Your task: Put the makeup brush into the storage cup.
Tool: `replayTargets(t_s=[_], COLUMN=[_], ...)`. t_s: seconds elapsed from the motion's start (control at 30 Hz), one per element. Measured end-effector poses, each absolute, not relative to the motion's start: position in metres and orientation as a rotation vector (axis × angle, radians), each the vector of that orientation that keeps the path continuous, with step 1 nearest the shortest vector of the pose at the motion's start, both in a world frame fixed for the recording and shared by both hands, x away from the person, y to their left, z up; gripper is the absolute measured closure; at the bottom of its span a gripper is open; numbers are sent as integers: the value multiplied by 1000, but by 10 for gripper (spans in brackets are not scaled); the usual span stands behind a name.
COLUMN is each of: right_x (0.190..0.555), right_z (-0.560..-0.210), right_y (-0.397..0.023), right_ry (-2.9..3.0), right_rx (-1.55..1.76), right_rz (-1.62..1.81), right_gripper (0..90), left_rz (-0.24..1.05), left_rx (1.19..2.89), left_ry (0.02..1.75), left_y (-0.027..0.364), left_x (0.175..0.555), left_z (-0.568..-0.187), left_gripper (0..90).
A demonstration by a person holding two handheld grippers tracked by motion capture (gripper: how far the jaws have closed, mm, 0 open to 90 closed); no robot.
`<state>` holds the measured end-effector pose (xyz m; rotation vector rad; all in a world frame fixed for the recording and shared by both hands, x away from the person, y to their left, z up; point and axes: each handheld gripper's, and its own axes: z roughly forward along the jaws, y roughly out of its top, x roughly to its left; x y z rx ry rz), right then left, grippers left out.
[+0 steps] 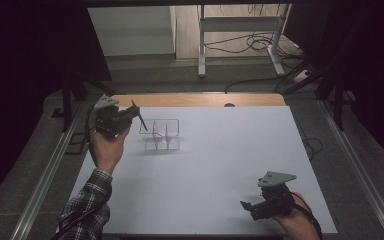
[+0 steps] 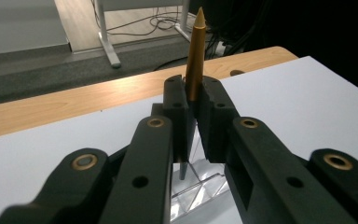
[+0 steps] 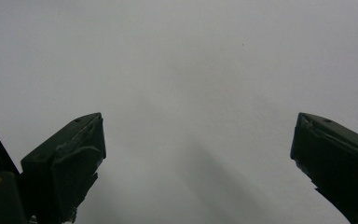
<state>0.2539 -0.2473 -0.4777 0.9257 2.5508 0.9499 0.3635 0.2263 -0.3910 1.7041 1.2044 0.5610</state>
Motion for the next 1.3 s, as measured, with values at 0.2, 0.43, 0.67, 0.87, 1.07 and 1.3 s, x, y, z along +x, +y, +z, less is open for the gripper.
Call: replayTargets(t_s=[0.2, 0.43, 0.67, 0.87, 1.07, 1.3], right_x=[254, 254, 255, 254, 254, 254], right_z=[-478, -478, -479, -479, -480, -480], right_y=[-247, -247, -247, -247, -247, -246], right_ry=[2552, 2554, 2556, 2557, 2560, 2566], right_rx=[932, 932, 930, 931, 928, 921], right_rz=[950, 954, 953, 954, 951, 945], right_gripper=[33, 32, 32, 32, 32, 32], left_rz=[561, 555, 547, 544, 540, 532], left_rx=[1706, 1713, 1715, 1724, 1725, 1727], left_ry=[1215, 1227, 1235, 1242, 1250, 1261], left_y=[225, 223, 222, 220, 220, 218], left_x=[369, 373, 376, 378, 378, 379], left_z=[-396, -403, -409, -415, -421, -430], left_gripper=[828, 828, 828, 828, 828, 828])
